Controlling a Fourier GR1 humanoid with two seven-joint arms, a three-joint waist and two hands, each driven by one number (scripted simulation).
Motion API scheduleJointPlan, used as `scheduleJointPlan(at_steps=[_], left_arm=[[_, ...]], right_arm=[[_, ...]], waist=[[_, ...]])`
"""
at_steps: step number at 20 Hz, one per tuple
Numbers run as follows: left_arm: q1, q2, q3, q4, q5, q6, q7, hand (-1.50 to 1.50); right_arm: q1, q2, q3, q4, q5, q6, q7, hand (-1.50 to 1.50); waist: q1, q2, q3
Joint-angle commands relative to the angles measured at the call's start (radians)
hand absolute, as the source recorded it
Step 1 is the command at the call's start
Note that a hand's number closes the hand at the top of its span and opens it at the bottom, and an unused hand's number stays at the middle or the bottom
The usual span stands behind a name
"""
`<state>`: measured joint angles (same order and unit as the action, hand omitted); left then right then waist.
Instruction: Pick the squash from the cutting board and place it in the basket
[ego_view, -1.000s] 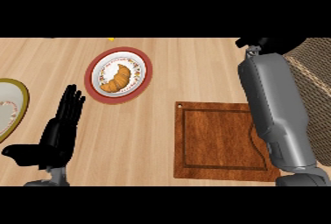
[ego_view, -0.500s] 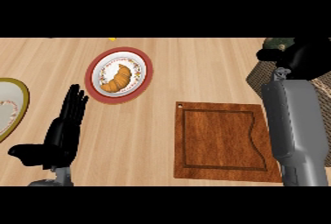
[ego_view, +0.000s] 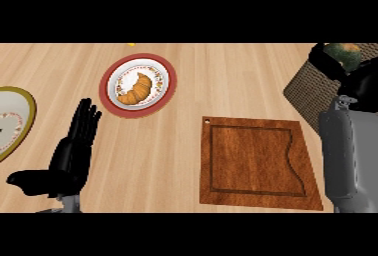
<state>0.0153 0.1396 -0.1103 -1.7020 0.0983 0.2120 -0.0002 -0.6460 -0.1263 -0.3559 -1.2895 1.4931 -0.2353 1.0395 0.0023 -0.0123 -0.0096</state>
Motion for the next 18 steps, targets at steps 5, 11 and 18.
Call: scheduleJointPlan(at_steps=[5, 11, 18], left_arm=[[-0.004, 0.015, 0.036, 0.011, 0.007, -0.024, -0.009, 0.00], [-0.020, 0.006, 0.027, 0.041, 0.000, -0.033, -0.022, 0.00], [-0.038, -0.001, 0.024, -0.003, -0.002, -0.017, 0.031, 0.00]], right_arm=[[0.146, -0.018, -0.048, -0.038, -0.068, -0.039, -0.032, 1.50], [0.142, -0.008, -0.085, -0.024, -0.027, -0.107, 0.032, 1.50], [0.196, 0.024, -0.081, -0.046, -0.096, -0.107, -0.040, -1.50]], waist=[[-0.005, 0.012, 0.010], [0.000, 0.016, 0.010], [-0.002, 0.012, 0.010]])
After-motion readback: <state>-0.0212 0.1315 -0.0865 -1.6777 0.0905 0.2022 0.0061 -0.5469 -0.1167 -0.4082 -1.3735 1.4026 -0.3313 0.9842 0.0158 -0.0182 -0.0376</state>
